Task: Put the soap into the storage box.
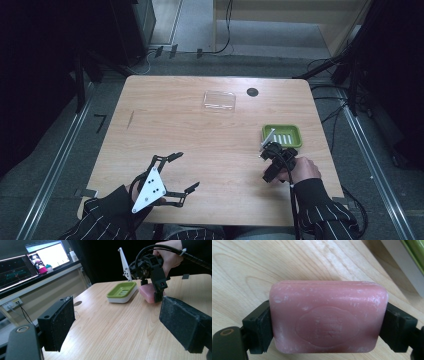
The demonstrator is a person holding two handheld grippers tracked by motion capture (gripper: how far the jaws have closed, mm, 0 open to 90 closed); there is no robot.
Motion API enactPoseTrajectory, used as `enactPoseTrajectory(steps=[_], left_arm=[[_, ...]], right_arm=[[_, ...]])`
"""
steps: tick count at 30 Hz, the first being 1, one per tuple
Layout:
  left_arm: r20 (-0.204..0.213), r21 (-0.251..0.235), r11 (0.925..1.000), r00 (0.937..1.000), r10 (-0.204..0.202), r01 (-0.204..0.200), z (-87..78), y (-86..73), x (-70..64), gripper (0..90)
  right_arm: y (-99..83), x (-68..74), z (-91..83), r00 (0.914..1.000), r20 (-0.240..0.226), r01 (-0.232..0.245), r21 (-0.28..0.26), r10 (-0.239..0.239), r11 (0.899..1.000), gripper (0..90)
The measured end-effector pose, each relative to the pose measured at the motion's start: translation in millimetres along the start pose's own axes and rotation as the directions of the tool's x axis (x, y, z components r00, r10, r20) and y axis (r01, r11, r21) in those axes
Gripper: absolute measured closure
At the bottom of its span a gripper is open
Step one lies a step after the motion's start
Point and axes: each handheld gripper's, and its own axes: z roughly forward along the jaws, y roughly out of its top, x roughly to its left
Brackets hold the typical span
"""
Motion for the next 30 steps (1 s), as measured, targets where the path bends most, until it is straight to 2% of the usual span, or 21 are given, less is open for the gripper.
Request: enactPoseTrajectory(steps=[11,30], left_arm=[[0.000,0.000,1.0000,1.0000,0.000,0.000,0.1,0.1,-0.1,13.5],[0.000,0.001,1.0000,1.0000,0.001,-0.001,0.1,0.0,-0.1,13.5]], right_arm=[[-5.5,-14.0,-1.7,0.9970,0.002,-0.078,-0.001,0.078,0.997,13.7],[-6.9,-28.7,-3.1,0.9868,0.014,-0.161,-0.017,0.161,0.987,13.7]])
